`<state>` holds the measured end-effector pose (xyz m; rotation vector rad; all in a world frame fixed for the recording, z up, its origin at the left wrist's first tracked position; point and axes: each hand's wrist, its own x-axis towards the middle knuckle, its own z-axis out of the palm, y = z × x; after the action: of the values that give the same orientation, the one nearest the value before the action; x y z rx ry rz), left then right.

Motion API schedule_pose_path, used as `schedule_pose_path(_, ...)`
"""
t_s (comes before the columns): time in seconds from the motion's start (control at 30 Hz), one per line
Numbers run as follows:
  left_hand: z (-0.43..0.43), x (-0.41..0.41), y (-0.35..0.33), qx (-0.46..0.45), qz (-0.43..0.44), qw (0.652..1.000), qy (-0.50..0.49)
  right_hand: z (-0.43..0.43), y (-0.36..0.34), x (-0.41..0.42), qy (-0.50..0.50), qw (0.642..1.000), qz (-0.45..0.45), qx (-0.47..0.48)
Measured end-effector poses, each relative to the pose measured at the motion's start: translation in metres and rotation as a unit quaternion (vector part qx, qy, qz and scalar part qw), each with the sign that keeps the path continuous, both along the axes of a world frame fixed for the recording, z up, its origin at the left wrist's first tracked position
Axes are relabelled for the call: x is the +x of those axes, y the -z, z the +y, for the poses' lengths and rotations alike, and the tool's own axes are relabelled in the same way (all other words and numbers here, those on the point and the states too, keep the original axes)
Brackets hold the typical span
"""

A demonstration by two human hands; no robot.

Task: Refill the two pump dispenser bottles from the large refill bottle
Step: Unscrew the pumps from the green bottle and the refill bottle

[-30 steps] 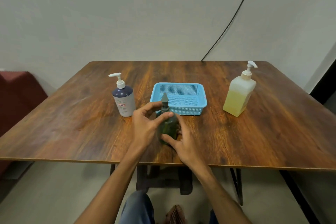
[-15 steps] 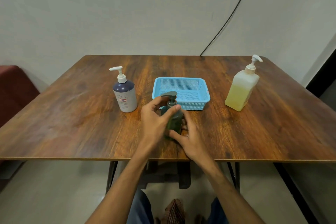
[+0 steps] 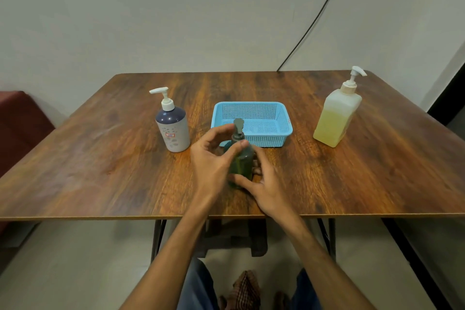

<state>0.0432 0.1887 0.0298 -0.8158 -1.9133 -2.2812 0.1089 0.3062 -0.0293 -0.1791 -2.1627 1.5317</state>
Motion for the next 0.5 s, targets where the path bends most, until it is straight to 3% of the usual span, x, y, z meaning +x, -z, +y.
schedule_pose_path(0.07,0.001,-0.002,-0.003,-0.018,0.018,1.000,-0.004,-0.001,-0.002,0.001,0.004,1.000,-0.004,0.004)
schedule_pose_path(0.23,-0.005,-0.007,-0.001,-0.060,0.019,0.992,0.109,-0.001,-0.003,0.001,-0.006,1.000,0.002,-0.009)
schedule_pose_path(0.5,0.001,-0.007,-0.011,-0.035,0.040,0.999,-0.013,0.001,-0.001,-0.001,-0.011,1.000,0.003,-0.017)
